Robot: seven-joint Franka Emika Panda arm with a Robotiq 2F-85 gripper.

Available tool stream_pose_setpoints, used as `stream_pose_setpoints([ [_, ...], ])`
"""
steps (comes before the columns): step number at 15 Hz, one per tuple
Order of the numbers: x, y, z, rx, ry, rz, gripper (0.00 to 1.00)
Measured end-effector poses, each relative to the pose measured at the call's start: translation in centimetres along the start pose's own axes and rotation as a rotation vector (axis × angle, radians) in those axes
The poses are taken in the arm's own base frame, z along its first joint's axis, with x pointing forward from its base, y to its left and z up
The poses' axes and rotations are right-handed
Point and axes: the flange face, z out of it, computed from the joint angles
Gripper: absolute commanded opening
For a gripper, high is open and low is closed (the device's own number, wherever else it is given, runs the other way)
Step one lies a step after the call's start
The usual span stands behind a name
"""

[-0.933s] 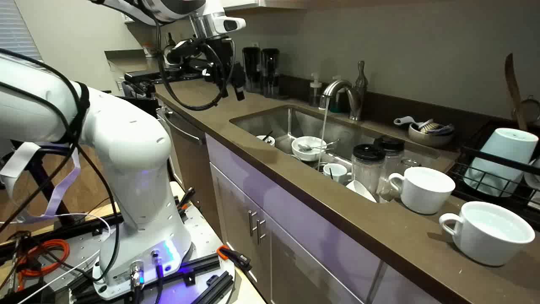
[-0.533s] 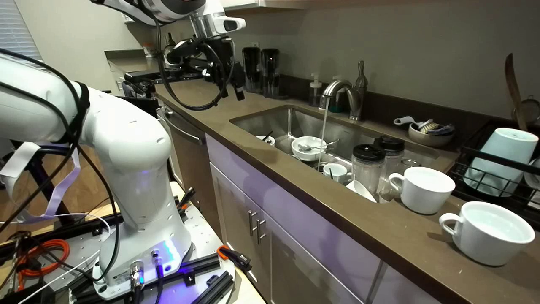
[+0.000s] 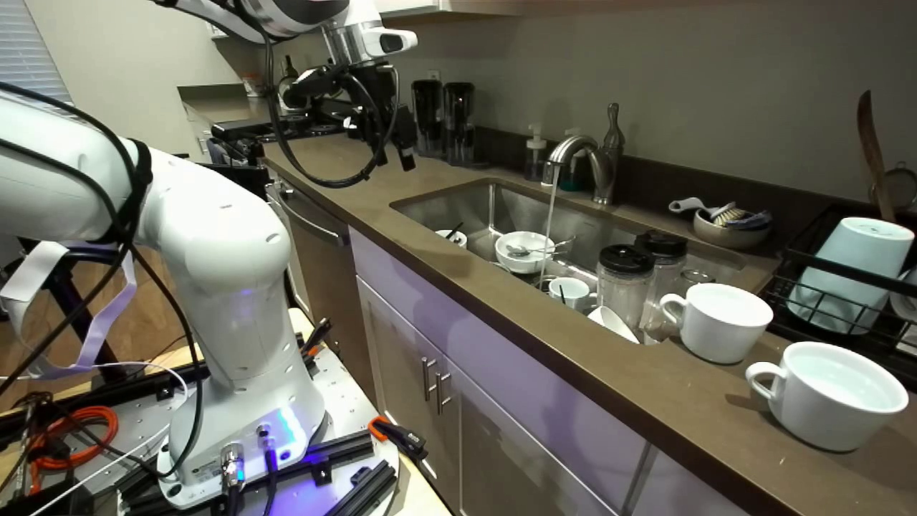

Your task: Close the faucet of the sink.

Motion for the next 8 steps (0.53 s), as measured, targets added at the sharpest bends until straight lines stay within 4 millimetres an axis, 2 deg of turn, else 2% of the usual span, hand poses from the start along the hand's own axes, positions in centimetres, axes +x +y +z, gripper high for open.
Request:
stream_pose_setpoints([
  [6,0.07,0.01,-0.05,-0.002,0.006,-0.001,1.00],
  [8,0.77,0.05,-0.38,0.001,0.053,-0.001,1.00],
])
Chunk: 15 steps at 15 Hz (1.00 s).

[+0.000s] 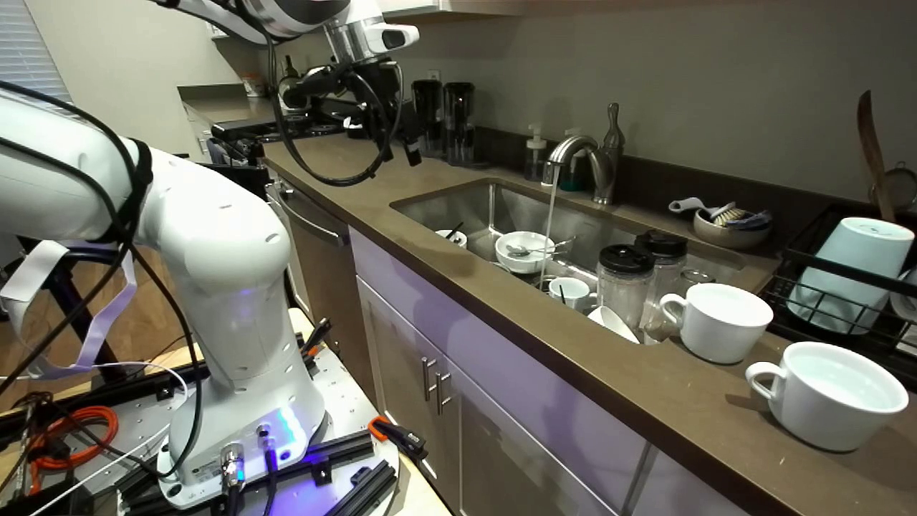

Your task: Close the faucet of the sink.

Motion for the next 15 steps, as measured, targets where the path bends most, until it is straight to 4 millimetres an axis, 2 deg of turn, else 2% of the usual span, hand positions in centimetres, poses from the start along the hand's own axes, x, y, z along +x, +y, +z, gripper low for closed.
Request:
stream_pose_setpoints([
  [3,2.5,0.8,-0.7,-0.006,0.107,0.013,1.00],
  [5,5.1,1.8,-1.5,-0.027,0.192,0.021,1.00],
  [12,16.8,5.4,-3.8,-0.067,0.465,0.019,1.00],
  [15,21.1,6.6,-4.1,-0.068,0.569,0.002,1.00],
])
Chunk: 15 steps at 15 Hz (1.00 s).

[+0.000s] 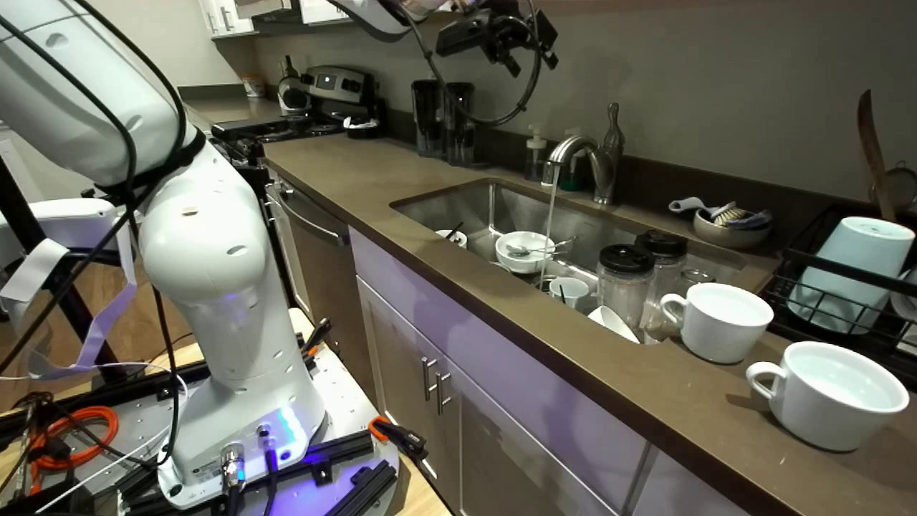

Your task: Close the faucet of the sink.

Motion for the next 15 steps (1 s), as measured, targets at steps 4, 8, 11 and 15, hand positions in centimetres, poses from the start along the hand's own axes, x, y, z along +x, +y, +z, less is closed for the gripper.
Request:
stream_pose_setpoints([
  [4,2.8,1.2,2.7,0.015,0.086,0.006,1.00],
  [8,3.2,1.2,3.4,0.020,0.088,0.008,1.00],
  [11,3.3,1.1,3.4,0.021,0.089,0.007,1.00],
  [15,3.2,1.0,3.5,0.023,0.091,0.006,1.00],
])
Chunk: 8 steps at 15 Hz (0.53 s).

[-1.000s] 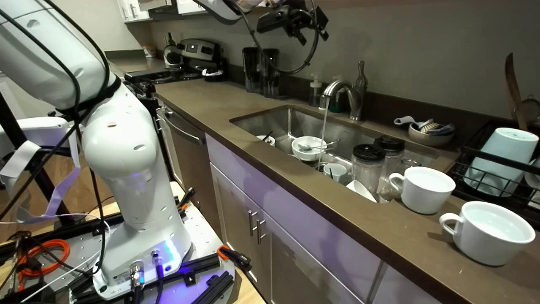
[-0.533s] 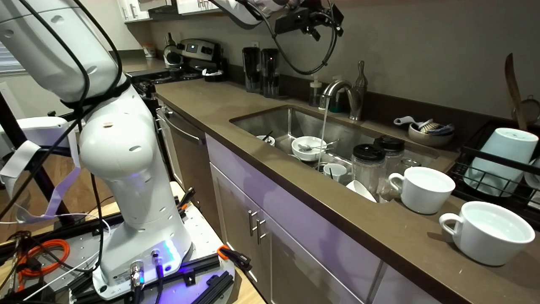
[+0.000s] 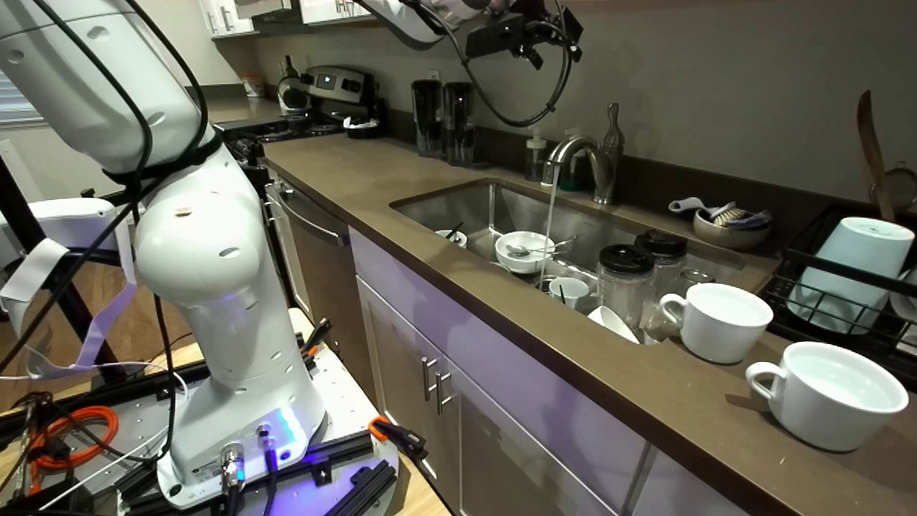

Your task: Close the faucet of the sink.

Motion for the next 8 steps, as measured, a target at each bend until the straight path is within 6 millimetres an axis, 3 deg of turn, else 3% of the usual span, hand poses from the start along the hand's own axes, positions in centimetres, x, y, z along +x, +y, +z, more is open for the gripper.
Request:
stream_pose_setpoints([
  [1,0.1,-0.1,0.1,0.004,0.010,0.000,0.86],
  [2,0.2,-0.1,0.1,0.009,0.027,-0.003,0.98],
  [3,0.4,-0.1,0.3,0.015,0.047,-0.006,0.95],
  [8,1.8,1.0,2.4,0.028,0.144,-0.007,1.00],
])
